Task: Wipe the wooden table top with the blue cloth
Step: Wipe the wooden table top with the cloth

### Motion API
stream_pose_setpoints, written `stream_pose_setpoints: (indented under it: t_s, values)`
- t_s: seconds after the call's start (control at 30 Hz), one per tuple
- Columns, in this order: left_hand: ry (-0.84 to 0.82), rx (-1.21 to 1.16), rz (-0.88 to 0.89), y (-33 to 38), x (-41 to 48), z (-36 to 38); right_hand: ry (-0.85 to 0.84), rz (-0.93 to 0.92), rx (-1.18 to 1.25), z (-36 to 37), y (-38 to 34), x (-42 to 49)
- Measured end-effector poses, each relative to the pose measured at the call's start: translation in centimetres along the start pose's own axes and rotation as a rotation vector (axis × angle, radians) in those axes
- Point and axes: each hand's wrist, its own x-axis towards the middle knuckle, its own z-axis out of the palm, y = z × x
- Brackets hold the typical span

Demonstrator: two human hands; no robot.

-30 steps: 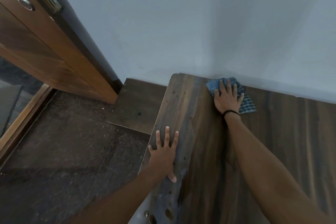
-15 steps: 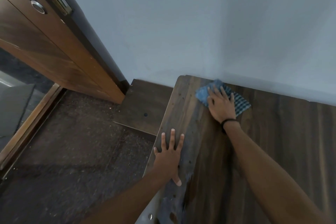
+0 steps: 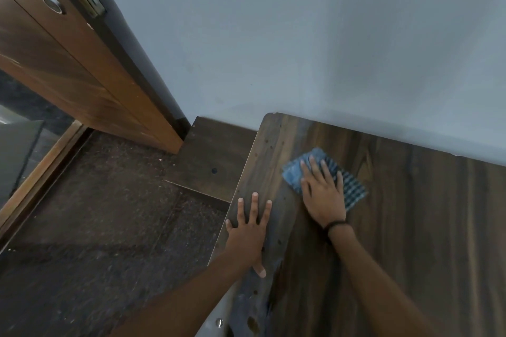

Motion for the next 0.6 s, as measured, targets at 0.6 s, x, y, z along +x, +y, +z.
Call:
stream_pose_setpoints:
  t_s: [0.6]
  values:
    - [-0.013,0.011,0.013,-0.2,0.2,0.1,-0.002,-0.058,-0.041,-1.3,-0.4,6.8]
